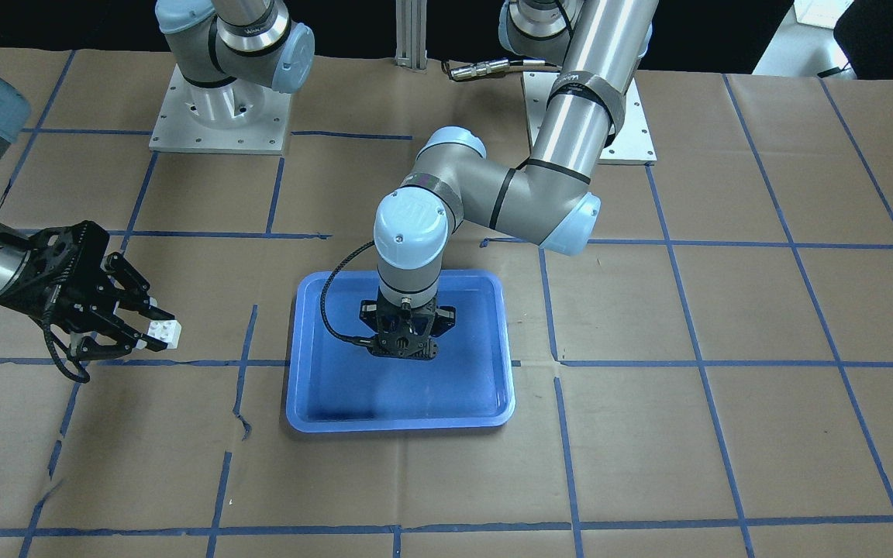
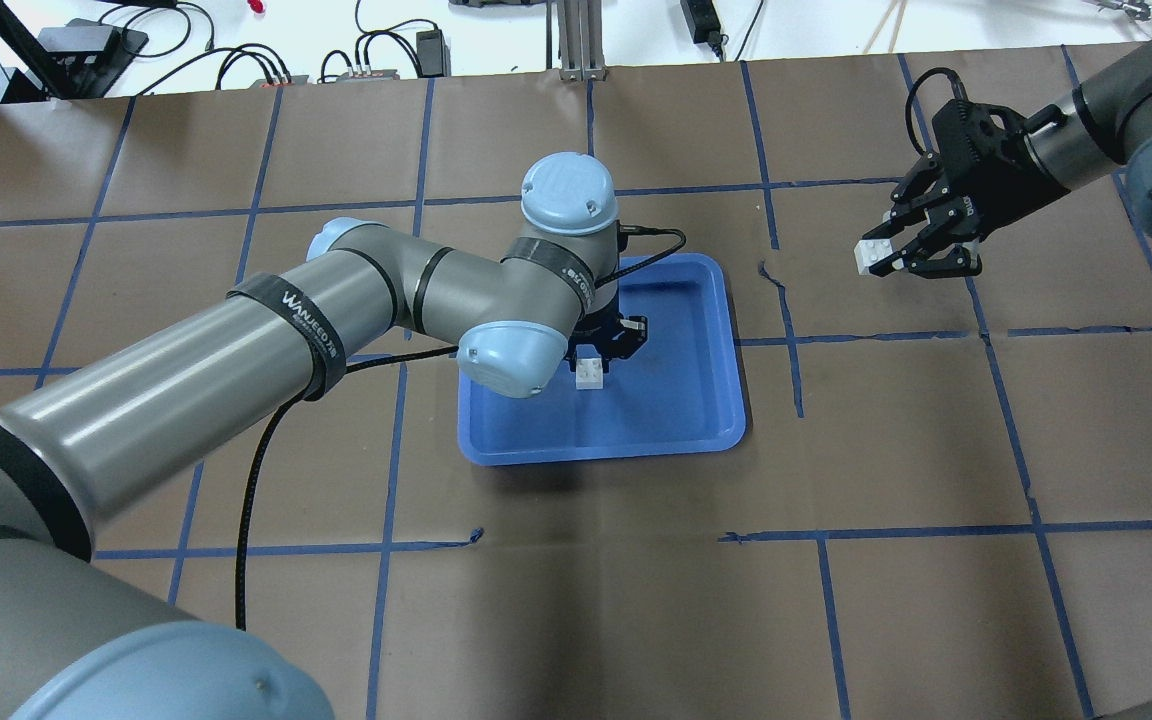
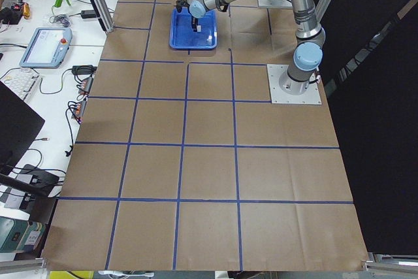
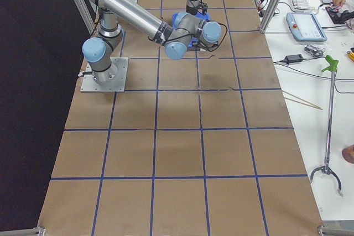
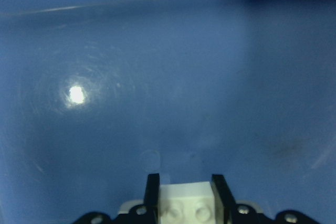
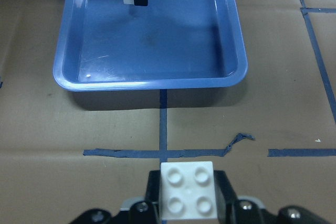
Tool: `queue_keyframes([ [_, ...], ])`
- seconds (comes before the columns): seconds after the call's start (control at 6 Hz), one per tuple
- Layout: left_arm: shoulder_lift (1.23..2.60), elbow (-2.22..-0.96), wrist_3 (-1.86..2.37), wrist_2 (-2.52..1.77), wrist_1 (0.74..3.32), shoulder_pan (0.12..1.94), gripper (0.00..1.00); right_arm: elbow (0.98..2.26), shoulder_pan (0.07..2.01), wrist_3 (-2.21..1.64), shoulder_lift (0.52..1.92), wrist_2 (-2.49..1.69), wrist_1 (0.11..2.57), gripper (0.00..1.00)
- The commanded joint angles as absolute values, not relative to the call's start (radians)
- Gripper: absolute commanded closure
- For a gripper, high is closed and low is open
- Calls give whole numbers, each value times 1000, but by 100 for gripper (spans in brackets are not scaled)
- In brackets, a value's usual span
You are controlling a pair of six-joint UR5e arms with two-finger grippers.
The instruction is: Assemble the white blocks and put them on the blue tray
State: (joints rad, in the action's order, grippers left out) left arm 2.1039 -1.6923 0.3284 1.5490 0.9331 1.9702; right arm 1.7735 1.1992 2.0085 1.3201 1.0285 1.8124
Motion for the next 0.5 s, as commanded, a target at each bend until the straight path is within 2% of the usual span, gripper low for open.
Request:
queue_keyframes([
  [0.0,2105,-1694,328,1551,931,1968,16,1776,1200,2010,1321,1029,1813,73],
  [0.17,2105,-1694,328,1551,933,1970,9,1775,1197,2014,1322,1031,1813,73],
  [0.33,2105,-1694,327,1549,933,1967,9,1776,1195,2013,1330,1032,1812,73],
])
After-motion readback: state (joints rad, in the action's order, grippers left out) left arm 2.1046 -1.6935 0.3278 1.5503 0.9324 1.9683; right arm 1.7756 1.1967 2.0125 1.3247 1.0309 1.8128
